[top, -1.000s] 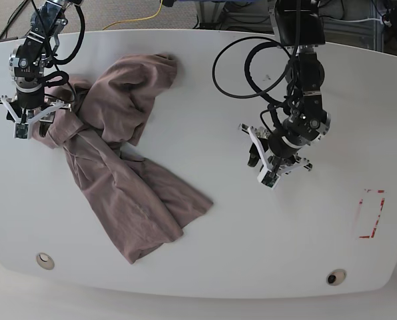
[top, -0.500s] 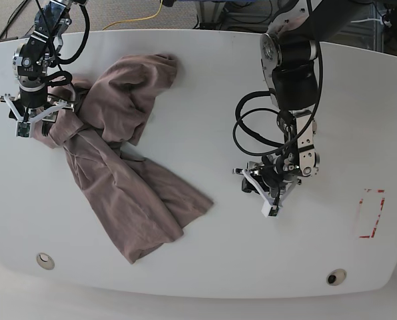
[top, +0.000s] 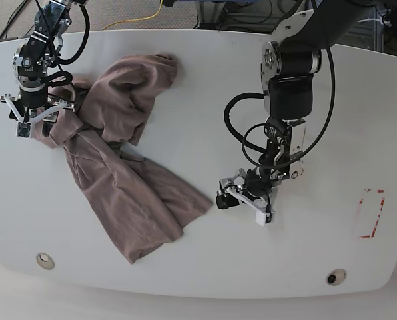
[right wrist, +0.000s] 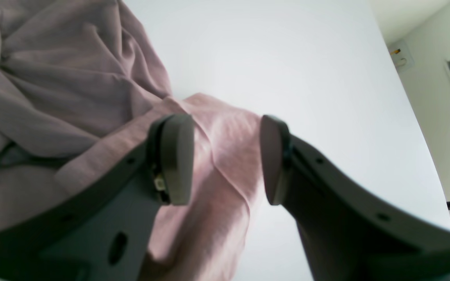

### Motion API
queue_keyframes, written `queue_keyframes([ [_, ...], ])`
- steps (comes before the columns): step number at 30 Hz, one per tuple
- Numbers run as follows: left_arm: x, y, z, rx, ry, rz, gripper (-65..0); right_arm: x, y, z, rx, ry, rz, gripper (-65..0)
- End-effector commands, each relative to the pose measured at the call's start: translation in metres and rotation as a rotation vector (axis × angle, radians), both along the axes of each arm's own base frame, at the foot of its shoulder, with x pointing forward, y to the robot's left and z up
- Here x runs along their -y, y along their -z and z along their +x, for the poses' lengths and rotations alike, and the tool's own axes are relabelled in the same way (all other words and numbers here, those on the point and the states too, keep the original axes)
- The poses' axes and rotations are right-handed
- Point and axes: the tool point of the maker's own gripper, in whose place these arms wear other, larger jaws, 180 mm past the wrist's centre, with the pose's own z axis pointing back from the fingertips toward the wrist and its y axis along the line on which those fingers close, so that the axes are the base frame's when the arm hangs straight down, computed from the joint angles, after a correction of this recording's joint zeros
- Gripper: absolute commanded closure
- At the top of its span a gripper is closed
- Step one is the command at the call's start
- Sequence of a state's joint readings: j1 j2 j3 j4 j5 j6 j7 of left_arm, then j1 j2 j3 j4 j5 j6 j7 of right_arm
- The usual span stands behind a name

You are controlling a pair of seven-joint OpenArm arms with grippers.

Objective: Layout the t-shirt on the table in an organized manner, then fold the t-shirt properly
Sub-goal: 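Reach the left gripper down and grasp the t-shirt's loose hem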

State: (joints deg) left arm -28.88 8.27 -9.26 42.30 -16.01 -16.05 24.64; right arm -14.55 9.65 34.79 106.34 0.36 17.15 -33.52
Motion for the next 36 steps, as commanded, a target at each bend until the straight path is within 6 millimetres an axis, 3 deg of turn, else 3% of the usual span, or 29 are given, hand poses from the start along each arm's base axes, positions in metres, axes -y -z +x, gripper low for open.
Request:
queue_keyframes([
  [1, 0.015, -0.01, 0.008, 0.012, 0.013, -0.031, -43.2, 0.003, -0.015, 0.006, 0.046, -0.011, -0.026, -27.0],
  [8, 0.035, 0.0, 0.012, -0.04, -0.032, -0.08, -42.5, 0.003, -0.014, 0.005, 0.043, -0.011, -0.026, -27.0],
  [14, 0.052, -0.004, 0.017, -0.013, -0.031, -0.113, -42.4, 0.002, -0.017, 0.005, 0.049, -0.014, -0.03, -27.0],
  [27, 0.062, -0.002, 0.022, -0.045, -0.068, -0.125, -41.1, -0.003, -0.018, 0.006, 0.06, -0.014, -0.02, -27.0],
  [31, 0.058, 0.001, 0.023, -0.043, -0.095, -0.105, -31.2, -0.003, -0.018, 0.007, 0.062, -0.013, -0.017, -27.0],
  [36, 0.051, 0.006, 0.022, -0.064, -0.126, -0.083, -7.9, -0.011, -0.014, 0.008, 0.06, -0.031, 0.001, -27.0],
])
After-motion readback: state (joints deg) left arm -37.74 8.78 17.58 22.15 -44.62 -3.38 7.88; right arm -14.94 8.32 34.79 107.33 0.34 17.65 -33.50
